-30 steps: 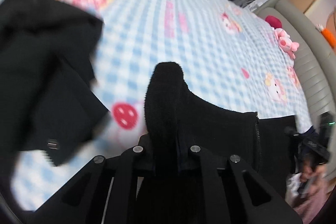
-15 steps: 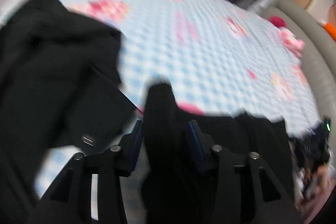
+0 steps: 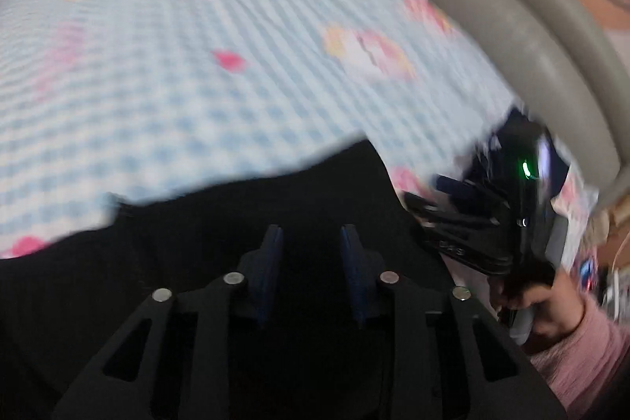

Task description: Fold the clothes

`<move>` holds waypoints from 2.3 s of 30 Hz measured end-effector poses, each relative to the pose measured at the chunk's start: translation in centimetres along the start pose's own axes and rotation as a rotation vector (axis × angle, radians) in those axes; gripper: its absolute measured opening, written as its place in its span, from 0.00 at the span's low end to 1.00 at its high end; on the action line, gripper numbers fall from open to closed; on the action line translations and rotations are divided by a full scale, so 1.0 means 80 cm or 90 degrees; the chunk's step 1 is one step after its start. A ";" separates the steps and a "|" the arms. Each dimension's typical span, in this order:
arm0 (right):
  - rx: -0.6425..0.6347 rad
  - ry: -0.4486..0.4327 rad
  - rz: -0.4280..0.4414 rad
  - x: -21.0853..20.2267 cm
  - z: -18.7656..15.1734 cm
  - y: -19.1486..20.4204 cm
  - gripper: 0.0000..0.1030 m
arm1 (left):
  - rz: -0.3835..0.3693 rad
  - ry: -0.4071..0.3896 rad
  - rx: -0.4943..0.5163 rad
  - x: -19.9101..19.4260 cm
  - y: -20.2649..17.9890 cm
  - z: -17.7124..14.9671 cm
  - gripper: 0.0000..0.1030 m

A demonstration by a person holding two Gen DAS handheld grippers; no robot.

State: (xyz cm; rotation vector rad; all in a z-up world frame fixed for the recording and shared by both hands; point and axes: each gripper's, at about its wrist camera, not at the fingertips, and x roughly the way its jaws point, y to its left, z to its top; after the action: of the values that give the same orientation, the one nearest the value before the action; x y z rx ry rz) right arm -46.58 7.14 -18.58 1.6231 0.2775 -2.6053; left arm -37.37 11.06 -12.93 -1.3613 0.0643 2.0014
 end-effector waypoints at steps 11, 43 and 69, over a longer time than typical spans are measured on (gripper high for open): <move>0.068 0.026 0.544 0.001 0.010 -0.010 0.45 | 0.023 0.064 -0.072 0.050 0.030 -0.029 0.30; -0.106 -0.019 0.573 -0.079 -0.038 0.051 0.43 | -0.092 -0.087 -0.087 -0.041 -0.002 -0.023 0.11; 0.004 -0.108 0.297 -0.077 -0.044 -0.040 0.07 | -0.036 -0.134 -0.187 -0.081 0.117 -0.065 0.43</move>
State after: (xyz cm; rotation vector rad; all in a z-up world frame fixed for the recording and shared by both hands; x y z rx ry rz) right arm -41.19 10.66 -14.20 1.2665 -0.1087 -2.3568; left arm -37.32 -1.44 -12.96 -1.3008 -0.3737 2.1556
